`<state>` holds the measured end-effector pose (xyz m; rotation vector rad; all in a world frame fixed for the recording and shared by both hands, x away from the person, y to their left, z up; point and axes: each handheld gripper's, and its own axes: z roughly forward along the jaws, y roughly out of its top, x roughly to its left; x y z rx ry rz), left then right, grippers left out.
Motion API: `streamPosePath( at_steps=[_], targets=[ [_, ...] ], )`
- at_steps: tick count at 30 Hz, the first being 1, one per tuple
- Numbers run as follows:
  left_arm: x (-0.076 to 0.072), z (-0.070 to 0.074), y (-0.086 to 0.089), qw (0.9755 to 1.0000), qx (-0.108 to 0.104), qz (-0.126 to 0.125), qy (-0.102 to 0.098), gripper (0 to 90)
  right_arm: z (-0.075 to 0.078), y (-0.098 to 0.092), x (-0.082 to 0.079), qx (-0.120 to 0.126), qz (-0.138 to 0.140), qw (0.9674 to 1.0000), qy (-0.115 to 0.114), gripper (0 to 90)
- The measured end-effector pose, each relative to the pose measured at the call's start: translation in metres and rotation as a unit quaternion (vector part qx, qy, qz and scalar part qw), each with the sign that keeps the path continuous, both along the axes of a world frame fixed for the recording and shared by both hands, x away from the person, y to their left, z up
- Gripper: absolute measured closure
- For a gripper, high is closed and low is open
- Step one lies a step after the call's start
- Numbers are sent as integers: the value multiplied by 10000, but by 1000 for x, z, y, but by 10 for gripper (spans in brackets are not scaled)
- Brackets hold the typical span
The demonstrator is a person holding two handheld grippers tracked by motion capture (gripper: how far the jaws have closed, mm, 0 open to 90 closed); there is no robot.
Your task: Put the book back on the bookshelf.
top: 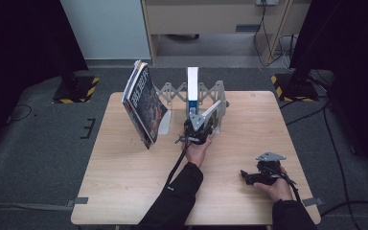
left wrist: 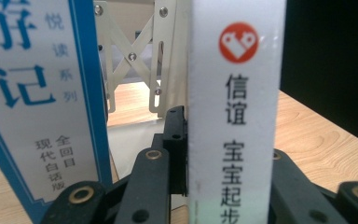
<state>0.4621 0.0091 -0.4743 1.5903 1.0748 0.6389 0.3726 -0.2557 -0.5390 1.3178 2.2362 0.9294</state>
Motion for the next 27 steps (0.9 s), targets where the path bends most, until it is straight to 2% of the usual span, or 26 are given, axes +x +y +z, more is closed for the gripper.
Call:
streamPosePath(
  at_steps=[7, 9, 12, 15, 21, 27],
  targets=[
    [-8, -9, -3, 9996, 218, -88, 123, 728, 0, 0, 0, 2, -11, 10000, -8, 19],
    [-12, -13, -3, 9991, 289, -120, 270, 724, 0, 0, 0, -1, -10, 10000, -11, 19],
    [-16, -21, -3, 9986, 396, -145, 331, 718, 0, 0, 0, -1, -4, 10000, -19, 18],
    [-18, -25, 0, 9991, 287, -143, 286, 719, 0, 0, 0, -1, -4, 10000, -20, 18],
    [-18, -25, -2, 9990, 323, -129, 271, 718, 0, 1, 0, 2, -12, 10000, -15, 18],
    [-13, -25, -8, 9994, 252, -54, 250, 705, 0, 1, 0, 1, -13, 10000, -15, 17]
  ],
)
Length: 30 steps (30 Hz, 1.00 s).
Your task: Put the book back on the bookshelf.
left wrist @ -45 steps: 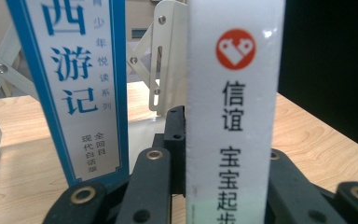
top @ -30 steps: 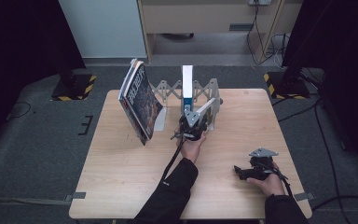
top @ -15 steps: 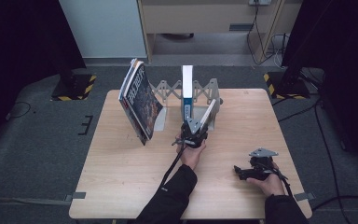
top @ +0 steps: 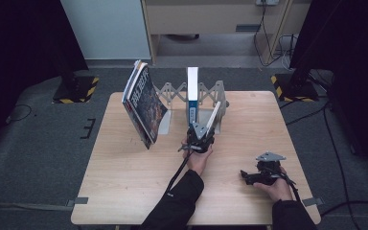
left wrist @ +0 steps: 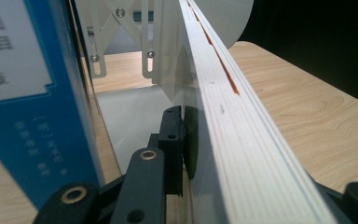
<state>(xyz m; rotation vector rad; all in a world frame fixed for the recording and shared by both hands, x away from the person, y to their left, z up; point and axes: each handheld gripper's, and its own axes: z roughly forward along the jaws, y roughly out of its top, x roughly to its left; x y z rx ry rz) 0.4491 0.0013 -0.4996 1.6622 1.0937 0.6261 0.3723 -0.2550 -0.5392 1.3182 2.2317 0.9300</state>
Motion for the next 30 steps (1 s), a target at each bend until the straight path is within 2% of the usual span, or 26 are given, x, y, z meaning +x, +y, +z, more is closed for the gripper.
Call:
streamPosePath(
  at_steps=[3, 5, 8, 12, 17, 21, 30],
  targets=[
    [3, -1, 0, 10000, 4, -39, -41, 685, 0, 0, 0, 0, 2, 10000, 0, 17],
    [1, -3, 1, 9998, 35, -157, -81, 645, 0, 0, 0, 2, -2, 10000, 2, 17],
    [-5, -4, 3, 9994, 83, -313, -142, 590, 0, 0, 0, 3, -1, 10000, 4, 17],
    [-18, -3, 11, 9986, 136, -475, -188, 561, 0, 0, 0, 0, 0, 10000, 1, 17],
    [-29, -1, 19, 9981, 195, -548, -215, 590, 0, 0, 0, 4, -6, 10000, 6, 17],
    [-27, -1, 21, 9985, 70, -532, -118, 656, 0, 1, -1, 10, -15, 10000, 13, 17],
    [-18, 1, 10, 9988, -49, -471, -74, 650, 0, 1, -1, 11, -13, 10000, 15, 17]
  ],
)
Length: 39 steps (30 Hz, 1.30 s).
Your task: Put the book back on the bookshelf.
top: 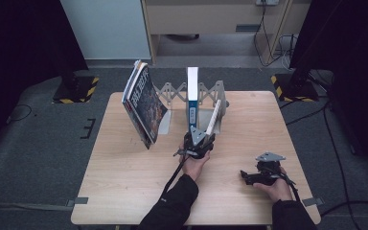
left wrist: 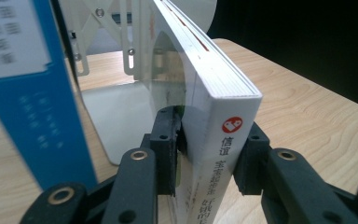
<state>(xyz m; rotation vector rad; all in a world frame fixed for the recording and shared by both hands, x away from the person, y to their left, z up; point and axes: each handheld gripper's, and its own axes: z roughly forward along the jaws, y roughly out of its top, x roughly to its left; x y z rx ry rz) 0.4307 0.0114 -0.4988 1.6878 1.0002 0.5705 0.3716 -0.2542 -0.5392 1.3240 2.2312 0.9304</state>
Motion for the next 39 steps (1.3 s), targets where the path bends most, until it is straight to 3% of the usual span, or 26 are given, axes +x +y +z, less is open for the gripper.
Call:
streamPosePath(
  at_steps=[5, 12, 19, 33, 37, 39],
  targets=[
    [7, -2, -4, 9998, -108, -129, 44, 614, 0, 0, 0, -1, 3, 10000, 0, 17],
    [-5, -8, 3, 9993, 60, -369, 63, 615, 0, 0, 0, 8, -4, 10000, 16, 16],
    [-8, -9, 2, 9986, 47, -514, 104, 641, 0, 0, 0, 13, -18, 10000, 19, 16],
    [18, -3, -16, 9987, 207, -446, 127, 625, 0, 0, 0, 10, -2, 10000, 22, 14],
    [28, -4, -17, 9990, 119, -398, 161, 620, 0, 0, 0, 2, 4, 10000, 22, 13],
    [32, -3, -19, 9989, 171, -388, 179, 618, 0, 0, 0, 1, 6, 10000, 21, 13]
  ],
)
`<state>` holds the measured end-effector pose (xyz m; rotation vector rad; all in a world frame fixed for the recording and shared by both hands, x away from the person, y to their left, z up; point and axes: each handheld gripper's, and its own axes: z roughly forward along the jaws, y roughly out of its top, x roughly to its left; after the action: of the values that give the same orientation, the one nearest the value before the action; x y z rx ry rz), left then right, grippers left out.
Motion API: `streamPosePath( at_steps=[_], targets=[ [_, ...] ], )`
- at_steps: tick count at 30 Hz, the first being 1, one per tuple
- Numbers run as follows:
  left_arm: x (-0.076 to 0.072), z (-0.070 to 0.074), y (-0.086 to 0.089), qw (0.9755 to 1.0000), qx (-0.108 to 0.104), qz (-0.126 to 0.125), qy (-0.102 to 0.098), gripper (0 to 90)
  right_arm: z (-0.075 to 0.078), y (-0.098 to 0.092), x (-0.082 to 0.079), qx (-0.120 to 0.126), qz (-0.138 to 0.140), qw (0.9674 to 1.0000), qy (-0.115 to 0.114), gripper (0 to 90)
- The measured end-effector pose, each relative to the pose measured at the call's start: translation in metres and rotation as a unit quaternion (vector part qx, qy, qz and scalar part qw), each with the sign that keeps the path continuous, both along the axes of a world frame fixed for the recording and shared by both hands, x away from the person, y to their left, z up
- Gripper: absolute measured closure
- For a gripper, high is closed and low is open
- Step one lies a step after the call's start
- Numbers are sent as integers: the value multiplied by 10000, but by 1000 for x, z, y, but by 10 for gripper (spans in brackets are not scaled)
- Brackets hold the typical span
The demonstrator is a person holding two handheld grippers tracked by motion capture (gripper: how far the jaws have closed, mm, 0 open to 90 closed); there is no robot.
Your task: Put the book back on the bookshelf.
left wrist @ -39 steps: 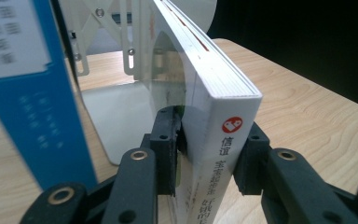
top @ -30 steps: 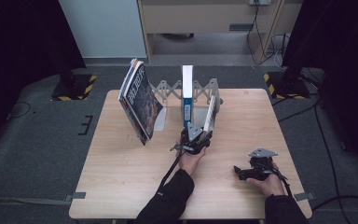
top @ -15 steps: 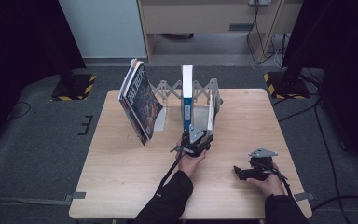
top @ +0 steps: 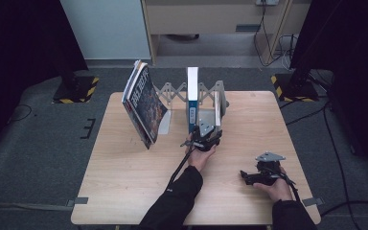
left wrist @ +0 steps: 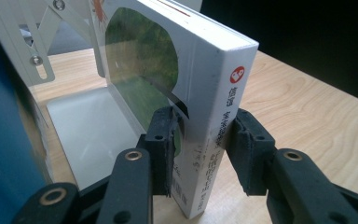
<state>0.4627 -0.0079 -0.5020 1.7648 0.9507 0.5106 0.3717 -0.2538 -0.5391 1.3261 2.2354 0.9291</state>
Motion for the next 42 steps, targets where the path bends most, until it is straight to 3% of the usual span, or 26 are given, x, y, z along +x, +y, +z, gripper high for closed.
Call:
streamPosePath(
  at_steps=[9, 13, 20, 24, 30, 31, 34, 38, 42],
  targets=[
    [11, 0, -9, 9999, 129, -71, -66, 568, 0, 0, 0, -5, 10, 10000, -4, 13],
    [9, 0, -9, 9996, 274, -83, -73, 568, 0, 0, 0, -2, 16, 10000, -1, 13],
    [-3, 13, 6, 9991, 291, -294, -55, 485, 0, 0, 0, -3, 15, 10000, -3, 13],
    [-16, 24, 22, 9982, 360, -478, 9, 430, 0, 0, 0, -4, 14, 10000, -2, 13],
    [-42, 35, 56, 9959, 651, -627, 35, 380, 0, 0, 0, -2, 24, 10000, 8, 11],
    [-46, 36, 62, 9961, 607, -628, 71, 366, 0, 0, 0, -2, 18, 10000, 3, 11],
    [-58, 36, 79, 9968, 423, -636, 254, 345, 0, 0, 0, -2, 23, 10000, 8, 11],
    [-74, 31, 105, 9958, 538, -654, 343, 304, 0, 0, 0, 2, 25, 10000, 9, 9],
    [-86, 19, 133, 9939, 541, -716, 640, 254, 0, 0, 0, 0, 28, 10000, 9, 9]
  ],
)
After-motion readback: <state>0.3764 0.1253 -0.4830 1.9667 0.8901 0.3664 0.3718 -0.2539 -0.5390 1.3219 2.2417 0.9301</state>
